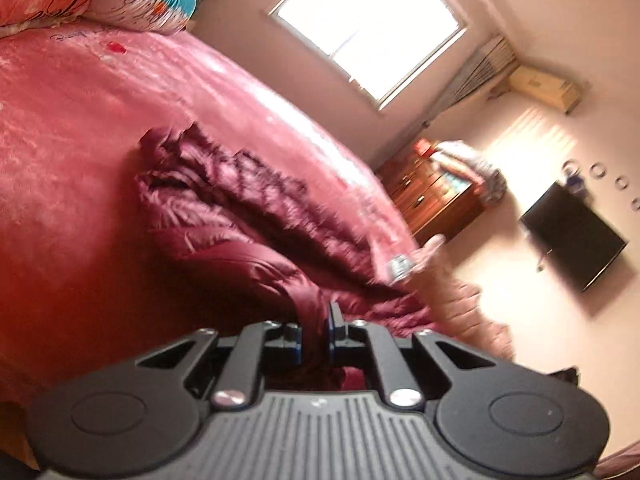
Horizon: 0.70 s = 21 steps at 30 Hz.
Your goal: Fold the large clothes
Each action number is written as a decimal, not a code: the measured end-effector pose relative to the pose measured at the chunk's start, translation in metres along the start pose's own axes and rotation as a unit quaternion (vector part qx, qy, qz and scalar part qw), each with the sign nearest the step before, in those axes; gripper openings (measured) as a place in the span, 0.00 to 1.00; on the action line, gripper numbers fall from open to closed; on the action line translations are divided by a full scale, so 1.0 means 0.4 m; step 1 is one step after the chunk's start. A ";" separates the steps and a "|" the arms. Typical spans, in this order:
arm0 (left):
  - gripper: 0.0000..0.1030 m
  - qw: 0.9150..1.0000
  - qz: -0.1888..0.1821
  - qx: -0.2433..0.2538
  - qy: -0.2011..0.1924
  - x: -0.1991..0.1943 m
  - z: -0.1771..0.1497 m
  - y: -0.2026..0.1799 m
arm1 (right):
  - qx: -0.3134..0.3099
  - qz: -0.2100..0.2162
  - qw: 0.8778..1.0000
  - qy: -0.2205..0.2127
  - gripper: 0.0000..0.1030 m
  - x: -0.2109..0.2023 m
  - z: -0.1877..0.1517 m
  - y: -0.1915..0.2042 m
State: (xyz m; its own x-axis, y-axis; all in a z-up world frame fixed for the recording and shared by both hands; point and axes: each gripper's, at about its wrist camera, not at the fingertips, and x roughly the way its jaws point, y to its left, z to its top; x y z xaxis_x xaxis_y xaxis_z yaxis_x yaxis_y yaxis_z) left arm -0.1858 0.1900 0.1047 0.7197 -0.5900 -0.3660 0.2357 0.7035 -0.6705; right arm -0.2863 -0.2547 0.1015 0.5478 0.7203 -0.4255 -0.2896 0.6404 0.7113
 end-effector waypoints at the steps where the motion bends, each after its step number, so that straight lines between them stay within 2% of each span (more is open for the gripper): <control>1: 0.07 1.000 -0.007 -0.004 -0.005 -0.016 0.003 -0.006 | -0.003 0.004 1.000 -0.005 0.13 -0.013 -0.003 0.010; 6: 0.07 0.999 -0.040 -0.022 -0.029 -0.098 0.017 -0.032 | -0.003 0.045 0.999 -0.027 0.13 -0.081 -0.015 0.054; 9: 0.07 0.996 -0.065 -0.050 -0.045 -0.131 0.022 -0.043 | 0.002 0.083 0.996 -0.033 0.13 -0.107 -0.018 0.082; 12: 0.07 0.992 -0.074 -0.080 -0.067 -0.145 0.040 -0.042 | 0.015 0.119 0.992 -0.040 0.13 -0.122 -0.014 0.095; 16: 0.07 0.984 -0.067 -0.142 -0.089 -0.122 0.078 0.002 | 0.073 0.144 0.985 -0.062 0.13 -0.107 0.017 0.055; 21: 0.07 0.968 -0.037 -0.224 -0.108 -0.042 0.132 0.085 | 0.189 0.143 0.966 -0.104 0.14 -0.060 0.097 -0.056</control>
State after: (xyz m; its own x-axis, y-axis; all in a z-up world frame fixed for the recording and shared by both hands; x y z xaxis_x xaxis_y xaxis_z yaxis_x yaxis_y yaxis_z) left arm -0.1552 0.2447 0.1222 0.8427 -0.5016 -0.1959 0.0196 0.3921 -0.9197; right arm -0.2627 -0.2967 0.1174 0.6443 0.7597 -0.0874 -0.1675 0.2517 0.9532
